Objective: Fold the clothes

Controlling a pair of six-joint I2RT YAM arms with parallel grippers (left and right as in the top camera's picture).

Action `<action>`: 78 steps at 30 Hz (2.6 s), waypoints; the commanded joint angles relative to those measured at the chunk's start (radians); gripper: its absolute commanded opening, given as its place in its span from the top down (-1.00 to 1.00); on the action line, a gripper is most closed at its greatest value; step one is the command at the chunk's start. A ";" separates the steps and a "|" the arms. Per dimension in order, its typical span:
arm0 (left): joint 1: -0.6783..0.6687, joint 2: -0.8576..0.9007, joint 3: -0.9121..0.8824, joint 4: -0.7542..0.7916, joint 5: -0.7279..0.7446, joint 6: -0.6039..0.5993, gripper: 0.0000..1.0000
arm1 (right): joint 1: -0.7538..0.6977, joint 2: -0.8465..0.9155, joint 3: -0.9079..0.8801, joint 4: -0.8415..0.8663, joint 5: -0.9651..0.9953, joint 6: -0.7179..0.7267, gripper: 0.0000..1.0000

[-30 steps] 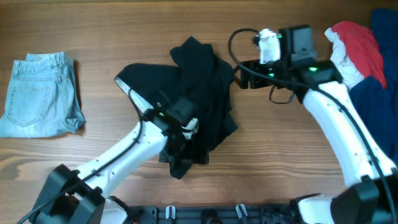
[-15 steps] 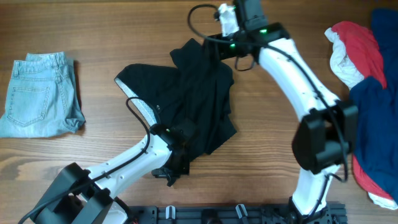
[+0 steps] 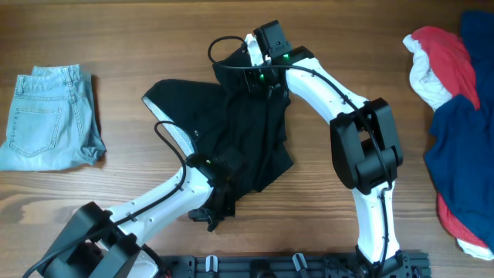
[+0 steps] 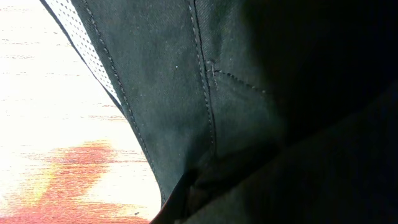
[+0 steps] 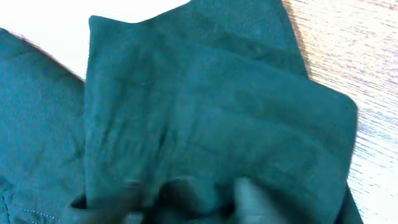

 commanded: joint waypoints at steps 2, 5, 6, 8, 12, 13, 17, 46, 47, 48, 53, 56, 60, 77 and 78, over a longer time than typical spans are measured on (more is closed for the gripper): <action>-0.001 0.007 -0.006 0.006 -0.024 -0.018 0.92 | -0.016 -0.019 0.037 -0.053 0.033 0.030 0.92; 0.050 -0.002 -0.002 0.002 -0.025 -0.017 0.92 | -0.087 -0.119 0.074 -0.105 0.085 0.114 0.92; 0.077 -0.009 -0.002 -0.001 -0.024 -0.017 0.92 | -0.112 -0.152 0.076 -0.112 0.088 0.135 0.92; 0.134 -0.033 -0.002 -0.001 -0.024 -0.016 0.92 | -0.174 -0.221 0.076 -0.123 0.032 0.138 0.92; 0.176 -0.052 -0.002 0.018 -0.024 -0.009 0.92 | -0.178 -0.213 0.074 -0.188 -0.069 0.043 0.23; 0.176 -0.052 -0.002 0.022 -0.024 -0.009 0.92 | -0.168 -0.197 0.074 -0.192 -0.084 0.031 0.03; 0.176 -0.052 -0.002 0.024 -0.023 -0.009 0.92 | -0.105 -0.106 0.074 -0.169 -0.097 0.024 -0.27; 0.176 -0.052 -0.002 0.025 -0.024 -0.009 0.81 | -0.098 0.000 0.073 -0.034 0.069 0.101 -0.03; 0.176 -0.052 -0.002 0.025 -0.024 -0.009 0.80 | -0.094 0.014 0.073 -0.034 0.069 0.101 -0.04; 0.176 -0.052 -0.002 0.025 -0.024 -0.009 0.80 | -0.090 0.031 0.073 -0.034 0.069 0.102 -0.06; 0.176 -0.052 -0.002 0.025 -0.024 -0.009 0.78 | -0.080 0.072 0.073 -0.024 -0.030 0.101 -0.14; 0.176 -0.052 -0.002 0.025 -0.024 -0.009 0.78 | -0.080 0.073 0.073 -0.029 -0.028 0.101 -0.14; 0.176 -0.052 -0.002 0.025 -0.024 -0.009 0.77 | -0.080 0.078 0.073 -0.037 -0.026 0.101 0.26; 0.728 -0.074 0.911 0.174 -0.236 0.310 0.92 | -0.513 -0.496 0.420 -0.259 0.034 0.183 0.92; 0.759 -0.074 0.980 0.227 -0.200 0.310 0.92 | -0.532 -0.530 0.433 -0.255 0.034 0.183 0.92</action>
